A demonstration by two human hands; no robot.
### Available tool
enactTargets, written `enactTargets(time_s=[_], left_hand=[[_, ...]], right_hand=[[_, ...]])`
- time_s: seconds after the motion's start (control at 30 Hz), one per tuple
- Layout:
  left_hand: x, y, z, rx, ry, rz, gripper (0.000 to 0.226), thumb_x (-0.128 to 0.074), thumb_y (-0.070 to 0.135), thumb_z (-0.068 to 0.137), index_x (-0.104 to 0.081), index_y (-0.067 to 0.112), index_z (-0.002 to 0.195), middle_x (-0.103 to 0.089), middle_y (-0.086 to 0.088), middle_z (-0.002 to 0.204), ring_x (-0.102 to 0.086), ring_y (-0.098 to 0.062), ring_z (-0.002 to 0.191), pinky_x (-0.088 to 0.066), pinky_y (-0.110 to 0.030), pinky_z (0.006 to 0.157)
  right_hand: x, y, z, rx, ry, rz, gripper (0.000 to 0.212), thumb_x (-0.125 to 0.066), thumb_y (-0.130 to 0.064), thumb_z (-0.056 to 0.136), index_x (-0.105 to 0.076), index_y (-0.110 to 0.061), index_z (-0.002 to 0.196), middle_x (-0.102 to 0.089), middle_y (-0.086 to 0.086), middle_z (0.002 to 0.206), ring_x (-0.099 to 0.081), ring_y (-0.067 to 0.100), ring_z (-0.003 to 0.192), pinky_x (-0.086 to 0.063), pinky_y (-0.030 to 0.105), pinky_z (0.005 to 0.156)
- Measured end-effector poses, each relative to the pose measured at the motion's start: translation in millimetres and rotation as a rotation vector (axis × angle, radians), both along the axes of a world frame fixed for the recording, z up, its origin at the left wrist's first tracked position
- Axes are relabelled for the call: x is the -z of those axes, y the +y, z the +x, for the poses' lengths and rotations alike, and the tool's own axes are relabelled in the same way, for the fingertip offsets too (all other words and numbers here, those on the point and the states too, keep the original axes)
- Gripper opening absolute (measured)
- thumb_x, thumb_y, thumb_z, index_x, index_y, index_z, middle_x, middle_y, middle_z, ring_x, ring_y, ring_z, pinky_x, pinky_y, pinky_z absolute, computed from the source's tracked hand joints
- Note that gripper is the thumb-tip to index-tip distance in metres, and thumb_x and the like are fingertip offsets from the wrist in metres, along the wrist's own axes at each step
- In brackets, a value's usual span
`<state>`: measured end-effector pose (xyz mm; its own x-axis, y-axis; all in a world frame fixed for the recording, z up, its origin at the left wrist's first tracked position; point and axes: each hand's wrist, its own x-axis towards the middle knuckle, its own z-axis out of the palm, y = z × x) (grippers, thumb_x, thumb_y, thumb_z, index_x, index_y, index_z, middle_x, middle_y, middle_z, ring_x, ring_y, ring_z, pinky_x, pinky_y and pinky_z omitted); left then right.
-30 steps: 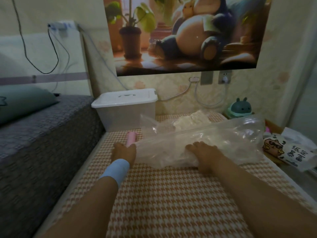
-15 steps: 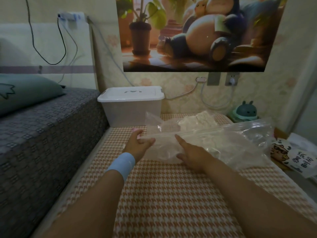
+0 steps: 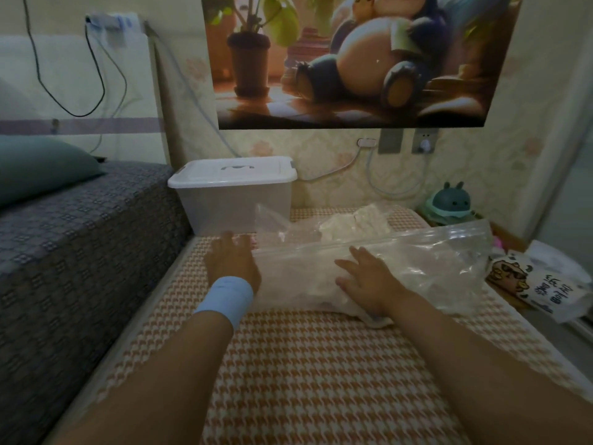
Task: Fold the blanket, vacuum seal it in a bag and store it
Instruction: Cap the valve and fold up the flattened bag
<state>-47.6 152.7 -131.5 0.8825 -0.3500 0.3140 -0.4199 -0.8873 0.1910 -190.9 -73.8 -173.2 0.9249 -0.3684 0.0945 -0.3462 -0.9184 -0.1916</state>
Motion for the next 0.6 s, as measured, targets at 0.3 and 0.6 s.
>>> enactTargets(time_s=[0.3,0.6], left_hand=[[52.1,-102.4,-45.8,0.502,0.443,0.534,0.062,-0.025,0.063,0.095,-0.005,0.045,0.15,0.011,0.01,0.16,0.011,-0.027,0.147,0.0,-0.057,0.116],[18.6,-150.7,-60.7,0.287,0.305,0.334,0.08,-0.02,0.078,0.084,-0.038,0.028,0.145,-0.025,-0.003,0.156,-0.026,-0.032,0.141,-0.008,-0.064,0.112]], right_hand=[[5.9,-31.9,-9.5,0.102,0.126,0.191,0.073,-0.042,-0.072,0.089,-0.012,-0.051,0.152,0.013,-0.006,0.165,0.018,0.022,0.151,0.006,0.067,0.113],[1.6,-104.4,-62.7,0.544,-0.151,-0.028,0.077,-0.053,-0.062,0.087,-0.017,-0.044,0.153,0.003,0.003,0.166,0.008,0.031,0.151,-0.002,0.069,0.112]])
